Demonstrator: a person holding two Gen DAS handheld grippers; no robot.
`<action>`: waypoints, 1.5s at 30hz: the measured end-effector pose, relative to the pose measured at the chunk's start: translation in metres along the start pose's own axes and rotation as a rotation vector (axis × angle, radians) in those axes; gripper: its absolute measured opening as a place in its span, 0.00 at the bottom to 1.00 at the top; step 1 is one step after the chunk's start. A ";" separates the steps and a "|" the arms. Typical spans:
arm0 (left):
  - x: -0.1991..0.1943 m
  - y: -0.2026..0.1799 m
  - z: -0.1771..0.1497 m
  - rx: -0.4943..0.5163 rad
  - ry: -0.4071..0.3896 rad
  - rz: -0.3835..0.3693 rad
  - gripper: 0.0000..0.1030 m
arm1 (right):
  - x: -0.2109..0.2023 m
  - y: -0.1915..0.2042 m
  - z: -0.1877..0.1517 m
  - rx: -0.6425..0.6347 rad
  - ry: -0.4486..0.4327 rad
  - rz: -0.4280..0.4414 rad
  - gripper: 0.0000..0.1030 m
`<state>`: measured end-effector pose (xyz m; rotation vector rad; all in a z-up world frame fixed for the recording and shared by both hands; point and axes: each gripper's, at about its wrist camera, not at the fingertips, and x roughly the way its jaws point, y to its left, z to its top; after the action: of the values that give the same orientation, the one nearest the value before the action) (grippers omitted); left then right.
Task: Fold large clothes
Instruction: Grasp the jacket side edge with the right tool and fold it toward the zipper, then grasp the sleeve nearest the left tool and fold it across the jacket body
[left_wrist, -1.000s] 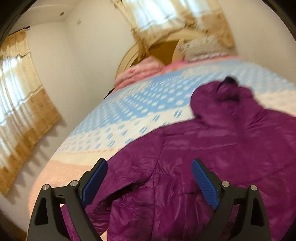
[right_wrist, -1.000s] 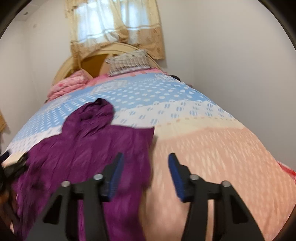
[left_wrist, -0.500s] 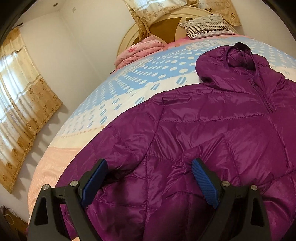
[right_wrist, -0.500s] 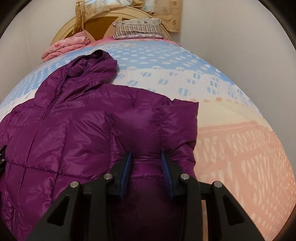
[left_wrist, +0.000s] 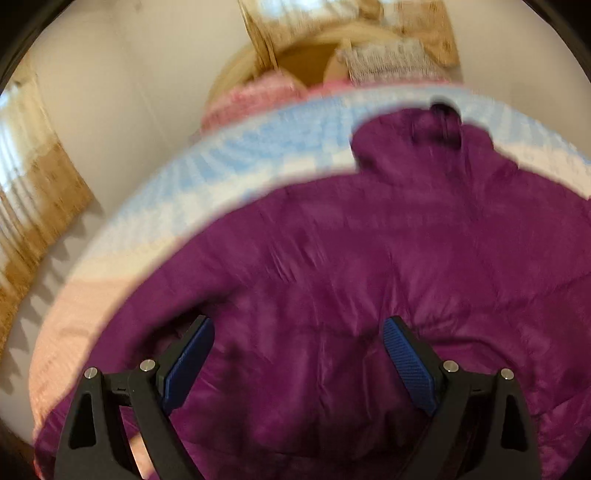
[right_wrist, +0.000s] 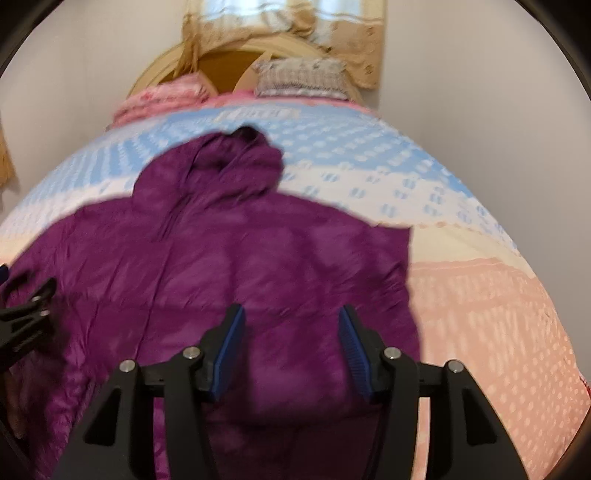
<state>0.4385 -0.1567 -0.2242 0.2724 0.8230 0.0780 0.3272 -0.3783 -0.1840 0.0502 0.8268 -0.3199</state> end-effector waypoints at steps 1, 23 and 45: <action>0.005 0.001 -0.001 -0.011 0.016 -0.018 0.90 | 0.009 0.004 -0.005 -0.004 0.021 -0.012 0.55; 0.013 0.009 -0.003 -0.067 0.035 -0.059 0.97 | 0.028 0.009 -0.014 -0.023 0.054 -0.052 0.61; -0.069 0.215 -0.092 -0.169 -0.014 0.200 0.98 | -0.080 0.013 -0.072 -0.082 -0.033 0.013 0.89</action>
<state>0.3317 0.0575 -0.1764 0.1950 0.7689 0.3306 0.2288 -0.3333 -0.1756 -0.0263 0.8061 -0.2738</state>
